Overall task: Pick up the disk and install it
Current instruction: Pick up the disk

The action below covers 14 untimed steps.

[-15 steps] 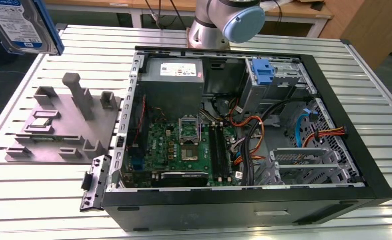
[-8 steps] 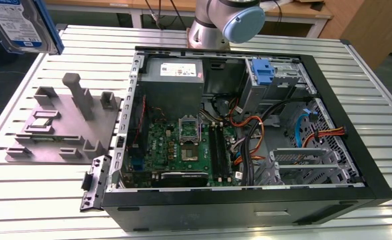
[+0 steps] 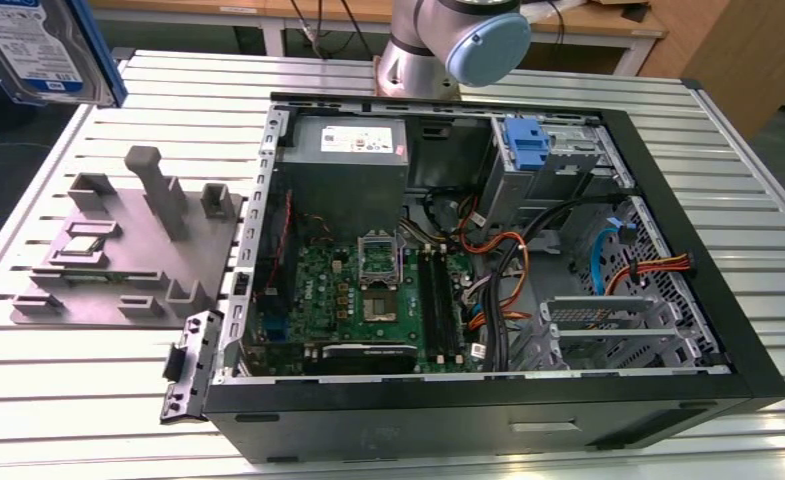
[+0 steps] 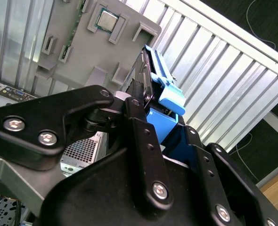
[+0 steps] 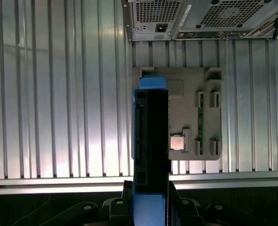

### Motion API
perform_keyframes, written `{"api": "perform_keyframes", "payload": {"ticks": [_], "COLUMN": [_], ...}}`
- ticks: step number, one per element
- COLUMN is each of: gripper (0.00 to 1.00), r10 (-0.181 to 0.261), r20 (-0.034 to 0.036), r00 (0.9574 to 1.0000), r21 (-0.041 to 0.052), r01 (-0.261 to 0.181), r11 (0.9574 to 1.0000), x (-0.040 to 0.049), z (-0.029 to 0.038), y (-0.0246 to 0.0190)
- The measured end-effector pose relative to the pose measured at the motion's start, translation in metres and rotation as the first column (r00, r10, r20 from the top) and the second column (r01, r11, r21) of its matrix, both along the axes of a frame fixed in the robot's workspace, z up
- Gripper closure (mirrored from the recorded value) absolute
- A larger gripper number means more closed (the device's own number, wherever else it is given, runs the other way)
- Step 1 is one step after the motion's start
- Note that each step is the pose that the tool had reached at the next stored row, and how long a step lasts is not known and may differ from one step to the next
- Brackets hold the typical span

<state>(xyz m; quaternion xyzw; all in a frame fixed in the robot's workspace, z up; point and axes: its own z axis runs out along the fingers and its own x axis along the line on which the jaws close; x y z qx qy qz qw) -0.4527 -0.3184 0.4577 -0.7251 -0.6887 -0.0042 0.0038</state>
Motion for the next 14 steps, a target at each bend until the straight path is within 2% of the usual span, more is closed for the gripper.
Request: {"api": "perform_keyframes", "payload": {"ticks": [14], "gripper": [0.64], "r10": [0.000], "r20": [-0.0001], "r00": [1.0000], "r21": [0.0000], "r01": [0.000], "r11": [1.0000], "x": [0.0000], "z": [0.0044], "y": [0.0000]}}
